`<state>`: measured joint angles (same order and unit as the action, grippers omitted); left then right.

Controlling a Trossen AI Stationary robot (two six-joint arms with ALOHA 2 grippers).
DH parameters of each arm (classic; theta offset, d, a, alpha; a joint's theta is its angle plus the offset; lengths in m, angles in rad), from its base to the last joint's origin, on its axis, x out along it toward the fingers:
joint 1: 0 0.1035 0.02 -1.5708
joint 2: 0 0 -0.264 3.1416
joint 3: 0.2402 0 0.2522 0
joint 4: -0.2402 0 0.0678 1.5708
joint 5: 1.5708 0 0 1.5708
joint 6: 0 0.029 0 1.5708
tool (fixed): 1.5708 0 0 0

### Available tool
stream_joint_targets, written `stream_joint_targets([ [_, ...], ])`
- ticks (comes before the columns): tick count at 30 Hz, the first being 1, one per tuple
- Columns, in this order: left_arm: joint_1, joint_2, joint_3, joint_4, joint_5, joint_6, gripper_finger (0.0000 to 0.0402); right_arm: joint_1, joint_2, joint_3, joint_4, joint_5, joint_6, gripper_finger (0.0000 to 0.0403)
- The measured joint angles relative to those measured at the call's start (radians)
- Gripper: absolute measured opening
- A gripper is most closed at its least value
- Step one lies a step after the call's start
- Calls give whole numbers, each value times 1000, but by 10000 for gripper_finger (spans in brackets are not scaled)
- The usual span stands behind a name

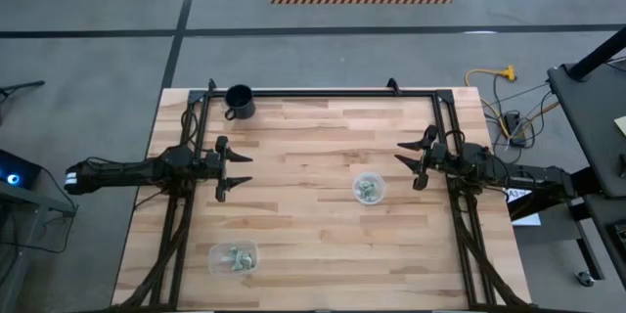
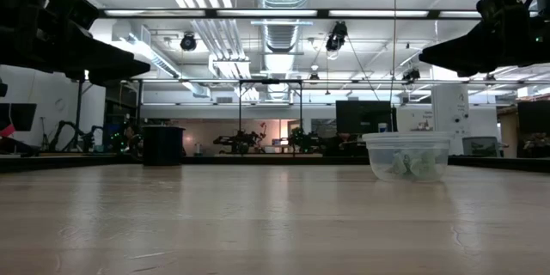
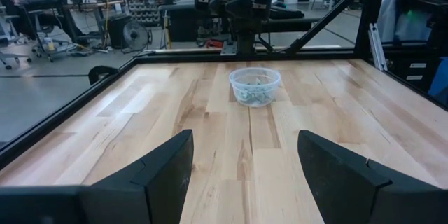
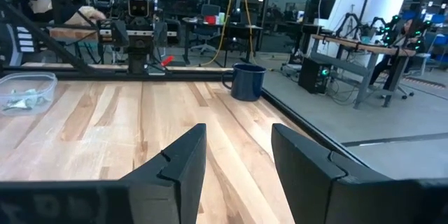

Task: Pick and place Stevia / Truvia into bins
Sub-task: Return to Home Position

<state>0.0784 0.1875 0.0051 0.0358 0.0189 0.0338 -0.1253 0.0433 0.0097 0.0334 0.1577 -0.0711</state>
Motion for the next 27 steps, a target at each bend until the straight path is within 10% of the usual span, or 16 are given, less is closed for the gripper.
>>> stream_joint_targets([
  [27, 0, 2, 0, 1, 0, 0, 240, 12, -2, 0, 0, 0, 0, 153],
])
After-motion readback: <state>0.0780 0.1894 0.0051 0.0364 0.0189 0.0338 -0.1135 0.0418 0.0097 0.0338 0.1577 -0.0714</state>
